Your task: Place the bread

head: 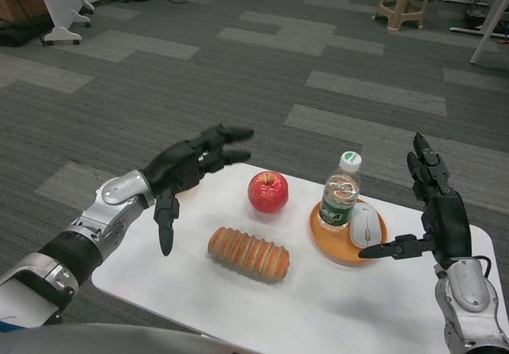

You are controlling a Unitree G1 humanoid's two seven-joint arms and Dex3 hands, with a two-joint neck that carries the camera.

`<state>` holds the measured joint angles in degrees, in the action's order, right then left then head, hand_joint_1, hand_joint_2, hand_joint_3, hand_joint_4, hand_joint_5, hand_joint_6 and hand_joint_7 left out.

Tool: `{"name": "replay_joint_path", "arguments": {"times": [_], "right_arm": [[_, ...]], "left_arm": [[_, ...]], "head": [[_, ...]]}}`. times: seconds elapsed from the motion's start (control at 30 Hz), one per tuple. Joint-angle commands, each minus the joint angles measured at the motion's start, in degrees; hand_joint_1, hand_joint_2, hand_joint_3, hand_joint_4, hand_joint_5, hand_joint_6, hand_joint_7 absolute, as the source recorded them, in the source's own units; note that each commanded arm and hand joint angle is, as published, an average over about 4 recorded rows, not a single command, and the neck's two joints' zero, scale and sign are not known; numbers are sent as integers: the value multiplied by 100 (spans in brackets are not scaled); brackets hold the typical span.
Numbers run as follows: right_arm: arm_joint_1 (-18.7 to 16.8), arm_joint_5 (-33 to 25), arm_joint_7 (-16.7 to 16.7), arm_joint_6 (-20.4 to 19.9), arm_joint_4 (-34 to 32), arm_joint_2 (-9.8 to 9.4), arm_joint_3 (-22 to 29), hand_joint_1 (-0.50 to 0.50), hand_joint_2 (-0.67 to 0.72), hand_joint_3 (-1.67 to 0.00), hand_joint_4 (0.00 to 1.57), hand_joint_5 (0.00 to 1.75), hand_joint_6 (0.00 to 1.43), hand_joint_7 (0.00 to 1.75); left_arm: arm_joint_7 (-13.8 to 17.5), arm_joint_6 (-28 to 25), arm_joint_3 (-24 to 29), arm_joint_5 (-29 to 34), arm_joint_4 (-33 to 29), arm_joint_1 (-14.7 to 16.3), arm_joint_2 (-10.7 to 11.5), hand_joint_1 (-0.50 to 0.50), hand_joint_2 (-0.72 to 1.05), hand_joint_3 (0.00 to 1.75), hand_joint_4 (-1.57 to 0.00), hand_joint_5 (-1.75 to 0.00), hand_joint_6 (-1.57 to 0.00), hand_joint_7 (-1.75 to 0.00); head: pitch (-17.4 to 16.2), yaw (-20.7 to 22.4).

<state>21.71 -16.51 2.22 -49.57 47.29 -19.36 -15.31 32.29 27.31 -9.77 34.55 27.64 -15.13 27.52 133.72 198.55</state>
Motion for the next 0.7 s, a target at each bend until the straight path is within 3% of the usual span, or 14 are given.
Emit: {"name": "replay_joint_path", "arguments": {"times": [0.03,0.17,0.23,0.37,0.47,0.7], "right_arm": [[-8,-10,7,-18,-60,-33,-23,-25,3,0,0,0,0,0],[-17,-10,7,-18,-119,-33,-21,-25,3,0,0,0,0,0],[-39,-10,7,-18,-180,-29,-12,-25,4,0,0,0,0,0],[-83,-10,7,-18,-259,-2,1,-25,4,0,0,0,0,0],[-105,-10,7,-18,-321,11,-3,-25,3,0,0,0,0,0],[-153,-10,7,-18,-506,4,-16,-25,4,0,0,0,0,0]], "left_arm": [[-225,323,-329,819,-142,-21,47,-17,-70,9,0,-51,0,-42],[-364,398,-377,896,-197,-82,-18,-17,-72,9,0,-51,0,-42],[-482,521,-324,931,-206,-135,-199,-16,-72,9,0,-51,0,-42],[-605,969,14,898,-10,-326,-864,-14,-72,9,0,-51,0,-42],[-676,1163,150,878,115,-425,-1148,-14,-72,9,0,-51,0,-42],[-928,1472,137,885,154,-561,-1100,-11,-72,9,0,-51,0,-42]], "head": [[19,-30],[53,-23],[97,-58],[142,-101],[183,-113],[200,-130]]}}
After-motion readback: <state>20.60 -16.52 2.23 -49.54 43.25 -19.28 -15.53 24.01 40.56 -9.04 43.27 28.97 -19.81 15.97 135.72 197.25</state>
